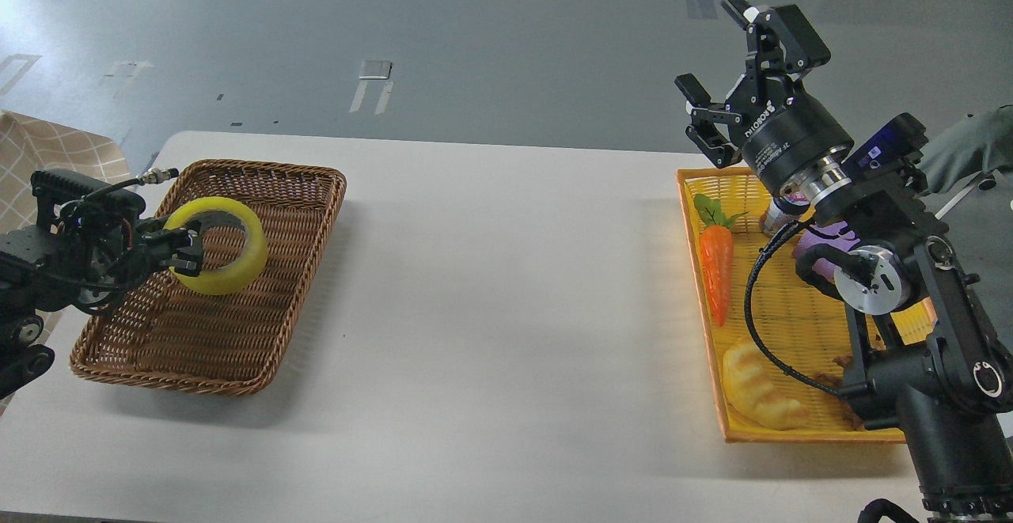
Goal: Place and transfer tape with both arms
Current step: 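Lower the tape roll into the basket and release it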
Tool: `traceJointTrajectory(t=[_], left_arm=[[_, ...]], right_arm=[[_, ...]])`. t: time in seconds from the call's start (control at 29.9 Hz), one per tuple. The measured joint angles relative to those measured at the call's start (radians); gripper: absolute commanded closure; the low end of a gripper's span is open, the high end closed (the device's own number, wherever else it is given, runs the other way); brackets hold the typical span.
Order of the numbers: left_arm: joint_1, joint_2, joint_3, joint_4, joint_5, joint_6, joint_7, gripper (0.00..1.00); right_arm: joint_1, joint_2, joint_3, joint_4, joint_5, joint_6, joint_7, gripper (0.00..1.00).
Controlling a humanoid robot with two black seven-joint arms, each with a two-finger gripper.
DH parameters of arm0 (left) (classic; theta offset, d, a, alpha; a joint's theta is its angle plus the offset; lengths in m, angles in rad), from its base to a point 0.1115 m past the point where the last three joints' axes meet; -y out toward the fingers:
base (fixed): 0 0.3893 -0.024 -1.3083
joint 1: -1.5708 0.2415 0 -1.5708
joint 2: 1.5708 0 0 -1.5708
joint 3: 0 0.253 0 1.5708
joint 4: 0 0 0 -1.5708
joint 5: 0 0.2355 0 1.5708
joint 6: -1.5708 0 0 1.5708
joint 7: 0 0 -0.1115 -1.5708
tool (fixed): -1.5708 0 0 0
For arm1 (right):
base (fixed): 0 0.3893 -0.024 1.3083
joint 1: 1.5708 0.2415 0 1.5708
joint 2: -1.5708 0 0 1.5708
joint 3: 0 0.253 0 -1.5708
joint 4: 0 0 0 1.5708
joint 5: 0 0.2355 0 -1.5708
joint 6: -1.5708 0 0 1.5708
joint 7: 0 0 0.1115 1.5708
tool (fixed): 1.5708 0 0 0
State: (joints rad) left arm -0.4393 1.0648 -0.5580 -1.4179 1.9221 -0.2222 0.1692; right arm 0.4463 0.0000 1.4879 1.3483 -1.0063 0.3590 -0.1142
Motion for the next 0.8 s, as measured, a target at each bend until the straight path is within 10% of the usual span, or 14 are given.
traceJointTrajectory(t=[0.7,0.8], left_arm=[[0.027,-0.019,0.002,0.085,-0.015,0.042,-0.07,1.0],[0.028,-0.02,0.002,0.086,-0.017,0.044,-0.075,0.73]], right_arm=[[-0.012,0.0,0.0,0.004,0.0,0.0,0.0,0.0],[-0.012,0.0,0.0,0.005,0.0,-0.001,0.0,0.0]])
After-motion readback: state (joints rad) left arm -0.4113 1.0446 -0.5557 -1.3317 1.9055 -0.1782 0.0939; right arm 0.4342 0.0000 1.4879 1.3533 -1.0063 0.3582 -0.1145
